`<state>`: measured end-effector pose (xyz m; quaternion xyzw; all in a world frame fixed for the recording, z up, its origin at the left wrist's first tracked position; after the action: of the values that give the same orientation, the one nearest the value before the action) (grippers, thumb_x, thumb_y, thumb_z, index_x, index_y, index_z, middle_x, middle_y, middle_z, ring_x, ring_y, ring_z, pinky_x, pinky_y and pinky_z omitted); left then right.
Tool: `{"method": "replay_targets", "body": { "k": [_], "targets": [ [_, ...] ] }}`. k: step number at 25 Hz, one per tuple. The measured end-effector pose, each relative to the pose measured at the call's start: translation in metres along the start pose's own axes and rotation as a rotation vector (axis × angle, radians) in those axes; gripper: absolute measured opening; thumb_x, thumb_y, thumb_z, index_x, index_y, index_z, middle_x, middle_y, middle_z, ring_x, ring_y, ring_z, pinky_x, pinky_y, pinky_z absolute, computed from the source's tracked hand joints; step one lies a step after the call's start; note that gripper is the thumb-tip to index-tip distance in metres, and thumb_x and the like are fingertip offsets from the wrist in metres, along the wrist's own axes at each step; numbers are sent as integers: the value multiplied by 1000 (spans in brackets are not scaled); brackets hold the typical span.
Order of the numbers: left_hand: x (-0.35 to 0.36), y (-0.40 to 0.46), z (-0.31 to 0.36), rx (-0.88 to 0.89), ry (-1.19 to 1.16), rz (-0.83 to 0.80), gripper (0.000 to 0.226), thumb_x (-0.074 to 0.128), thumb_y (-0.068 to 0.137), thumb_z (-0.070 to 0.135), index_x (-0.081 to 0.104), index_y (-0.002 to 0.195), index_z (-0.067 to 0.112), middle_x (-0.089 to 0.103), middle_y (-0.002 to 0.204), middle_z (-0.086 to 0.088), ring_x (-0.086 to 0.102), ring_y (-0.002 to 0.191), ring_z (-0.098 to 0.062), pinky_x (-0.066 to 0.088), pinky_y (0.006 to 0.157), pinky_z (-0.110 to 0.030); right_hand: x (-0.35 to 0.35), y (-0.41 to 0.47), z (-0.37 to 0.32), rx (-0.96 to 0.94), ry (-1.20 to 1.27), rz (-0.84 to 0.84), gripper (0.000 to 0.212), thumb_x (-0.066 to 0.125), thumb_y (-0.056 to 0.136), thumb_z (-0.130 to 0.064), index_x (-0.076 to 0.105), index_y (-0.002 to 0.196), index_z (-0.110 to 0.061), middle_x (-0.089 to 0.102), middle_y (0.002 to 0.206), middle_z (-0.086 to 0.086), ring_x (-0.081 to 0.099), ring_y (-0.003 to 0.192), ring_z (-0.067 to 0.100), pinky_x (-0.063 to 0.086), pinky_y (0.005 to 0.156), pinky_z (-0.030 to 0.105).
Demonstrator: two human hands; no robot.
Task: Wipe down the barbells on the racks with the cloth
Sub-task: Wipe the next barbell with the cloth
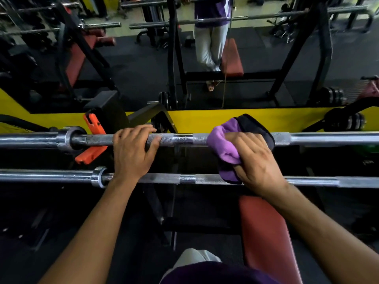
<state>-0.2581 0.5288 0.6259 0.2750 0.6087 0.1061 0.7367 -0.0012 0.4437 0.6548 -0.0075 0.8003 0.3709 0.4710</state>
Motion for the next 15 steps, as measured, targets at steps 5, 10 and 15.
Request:
{"method": "replay_targets", "body": {
  "k": [5,10,15],
  "targets": [
    [-2,-2,2,10,-17,54,47,31,105,50,67,113,20,69,116,1,57,102,-25,34,95,-46,-6,-83,49,751,627,401,11,60,100,-14,61,101,-25,68,82,-9,63,75,-3,48,68,12],
    [-1,-3,1,3,25,83,53,27,104,52,66,109,17,68,110,-5,55,98,-29,34,94,-48,40,-154,99,1453,1389,835,19,48,95,-23,66,90,-25,69,61,-18,69,63,4,58,61,19],
    [-2,-5,3,3,54,73,53,24,107,49,65,109,16,65,106,-7,53,97,-29,33,95,-48,36,-88,111,1299,1766,1177,35,36,97,-35,66,86,-20,71,87,4,67,82,24,52,75,22]
  ]
}}
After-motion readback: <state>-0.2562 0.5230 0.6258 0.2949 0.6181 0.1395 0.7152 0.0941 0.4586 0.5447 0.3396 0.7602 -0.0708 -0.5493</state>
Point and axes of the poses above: each hand's wrist, its own y-axis towards the middle knuckle, its own x-axis out of the palm, z = x × y, the point moved 10 cm from there along y, towards the middle knuckle
